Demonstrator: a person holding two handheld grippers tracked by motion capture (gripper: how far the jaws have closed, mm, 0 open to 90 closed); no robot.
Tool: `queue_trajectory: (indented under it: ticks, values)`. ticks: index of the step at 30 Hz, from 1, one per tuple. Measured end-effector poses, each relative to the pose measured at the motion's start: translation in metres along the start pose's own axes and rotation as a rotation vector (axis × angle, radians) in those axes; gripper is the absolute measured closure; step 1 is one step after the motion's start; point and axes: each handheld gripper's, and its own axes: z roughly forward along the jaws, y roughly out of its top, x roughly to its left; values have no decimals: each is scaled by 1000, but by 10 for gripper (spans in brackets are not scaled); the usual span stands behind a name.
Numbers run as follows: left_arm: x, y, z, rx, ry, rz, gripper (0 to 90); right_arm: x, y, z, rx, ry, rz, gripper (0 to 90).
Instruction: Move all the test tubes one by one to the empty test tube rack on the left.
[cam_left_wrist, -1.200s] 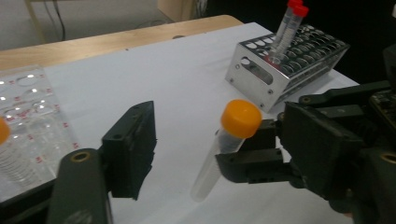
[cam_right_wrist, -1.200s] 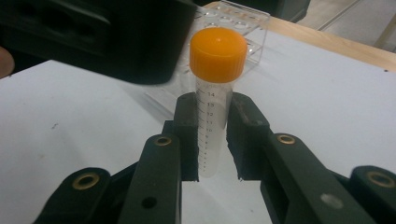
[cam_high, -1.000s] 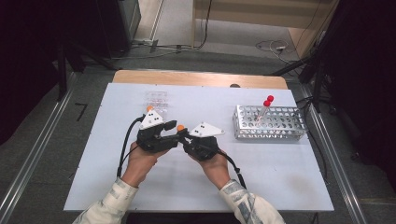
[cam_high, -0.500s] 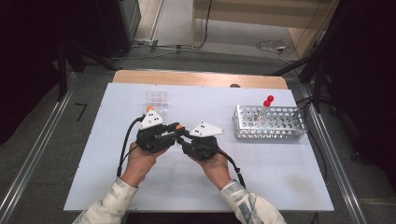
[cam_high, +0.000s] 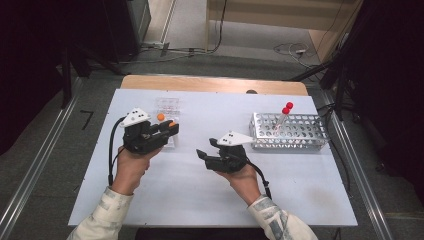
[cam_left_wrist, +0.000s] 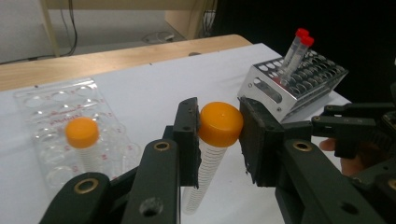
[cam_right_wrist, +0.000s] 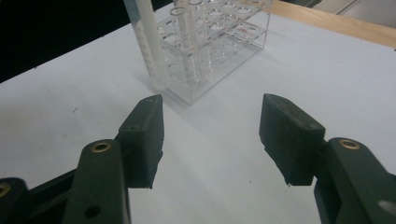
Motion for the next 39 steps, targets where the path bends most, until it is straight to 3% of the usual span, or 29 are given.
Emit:
queue_trajectory:
  ticks: [15,23,33,39]
  values:
    - [21,9,-13,-43,92,-17,694,-11,-3,-9,-7,-15,13,388]
    - [34,11,-7,-59,164,-26,694,-12,-3,-11,-16,-14,15,392]
    - [39,12,1,-67,180,-30,694,-14,-3,-12,-18,-17,23,393]
    - [37,8,8,-58,191,-1,693,-14,-3,-13,-21,-18,29,394]
